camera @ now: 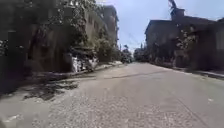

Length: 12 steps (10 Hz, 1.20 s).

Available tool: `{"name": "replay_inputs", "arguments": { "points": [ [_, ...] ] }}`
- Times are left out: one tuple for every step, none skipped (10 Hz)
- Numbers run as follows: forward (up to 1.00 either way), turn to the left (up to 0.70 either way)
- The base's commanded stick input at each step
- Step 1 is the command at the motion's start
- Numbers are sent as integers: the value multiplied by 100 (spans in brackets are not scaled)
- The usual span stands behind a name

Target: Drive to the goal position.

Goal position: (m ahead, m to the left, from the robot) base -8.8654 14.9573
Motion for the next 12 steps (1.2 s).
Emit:
{"name": "replay_inputs", "arguments": {
  "points": [
    [92,-19],
    [92,-23],
    [92,-31],
    [92,-36],
    [92,-36],
    [92,-28],
    [92,-17],
    [92,-15],
    [92,-14],
    [92,-14],
    [92,-14],
    [92,-14]
  ]
}}
